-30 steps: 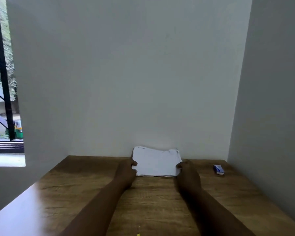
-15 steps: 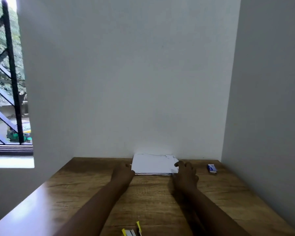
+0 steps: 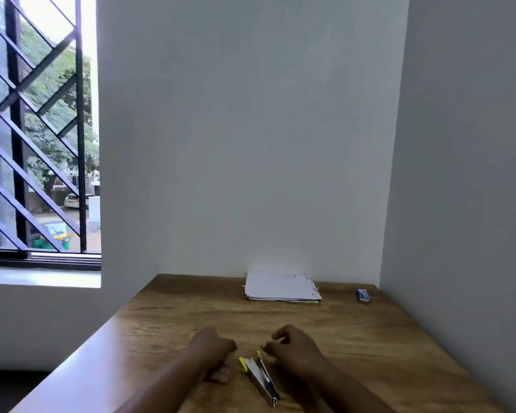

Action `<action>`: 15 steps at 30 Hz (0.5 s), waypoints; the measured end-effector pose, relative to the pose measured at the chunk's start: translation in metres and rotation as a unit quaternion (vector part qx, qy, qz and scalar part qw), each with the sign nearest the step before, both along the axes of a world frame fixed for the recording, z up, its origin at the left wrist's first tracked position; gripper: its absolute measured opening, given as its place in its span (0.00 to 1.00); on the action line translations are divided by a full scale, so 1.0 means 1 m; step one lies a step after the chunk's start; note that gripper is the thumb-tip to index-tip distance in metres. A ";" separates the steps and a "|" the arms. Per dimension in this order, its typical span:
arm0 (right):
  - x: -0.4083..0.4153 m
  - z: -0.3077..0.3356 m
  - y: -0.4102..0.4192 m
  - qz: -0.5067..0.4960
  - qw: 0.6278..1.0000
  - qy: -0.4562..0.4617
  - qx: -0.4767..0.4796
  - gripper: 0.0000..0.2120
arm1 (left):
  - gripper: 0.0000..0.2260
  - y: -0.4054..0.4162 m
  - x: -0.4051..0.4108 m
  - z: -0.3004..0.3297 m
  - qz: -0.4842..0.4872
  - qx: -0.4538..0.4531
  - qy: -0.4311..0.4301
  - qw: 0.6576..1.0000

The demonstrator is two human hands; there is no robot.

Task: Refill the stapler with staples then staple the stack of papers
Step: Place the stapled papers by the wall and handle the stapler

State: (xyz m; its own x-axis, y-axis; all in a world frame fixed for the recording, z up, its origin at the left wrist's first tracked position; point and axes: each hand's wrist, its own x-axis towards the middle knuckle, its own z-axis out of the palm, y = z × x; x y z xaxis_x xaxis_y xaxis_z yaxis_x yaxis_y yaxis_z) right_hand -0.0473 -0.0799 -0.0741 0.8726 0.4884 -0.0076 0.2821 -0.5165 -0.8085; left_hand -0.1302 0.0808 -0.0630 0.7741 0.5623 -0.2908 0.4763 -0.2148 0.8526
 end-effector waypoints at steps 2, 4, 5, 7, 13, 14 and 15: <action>-0.011 0.000 -0.002 0.006 1.000 0.026 0.001 0.22 | 0.17 -0.003 -0.007 0.001 -0.004 -0.022 -0.017 1.000; -0.019 -0.001 -0.003 0.011 1.000 0.015 -0.015 0.32 | 0.14 -0.010 -0.013 0.006 -0.020 -0.008 -0.022 1.000; -0.021 -0.002 -0.004 0.013 1.000 0.007 -0.026 0.34 | 0.10 -0.015 -0.015 0.009 -0.031 0.007 -0.019 0.999; -0.026 -0.001 -0.004 0.013 0.999 -0.008 -0.051 0.31 | 0.07 -0.023 -0.018 0.013 -0.046 0.021 -0.017 0.999; -0.033 -0.002 -0.004 0.007 0.998 -0.023 -0.060 0.09 | 0.06 -0.035 -0.011 0.008 -0.047 -0.038 -0.028 0.998; -0.035 -0.002 -0.004 0.000 0.998 -0.027 -0.052 0.06 | 0.06 -0.037 -0.008 0.004 -0.044 -0.033 -0.036 0.998; -0.036 -0.003 -0.005 -0.011 0.999 -0.032 -0.041 0.04 | 0.06 -0.038 -0.004 0.001 -0.041 -0.032 -0.046 0.998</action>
State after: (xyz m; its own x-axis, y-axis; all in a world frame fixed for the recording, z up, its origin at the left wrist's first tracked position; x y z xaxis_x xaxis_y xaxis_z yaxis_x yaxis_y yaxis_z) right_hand -0.0828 -0.0846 -0.0775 0.8831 0.4690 0.0099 0.3197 -0.5863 -0.7443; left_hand -0.1344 0.0426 -0.0624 0.8418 0.4784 -0.2499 0.3786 -0.1935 0.9051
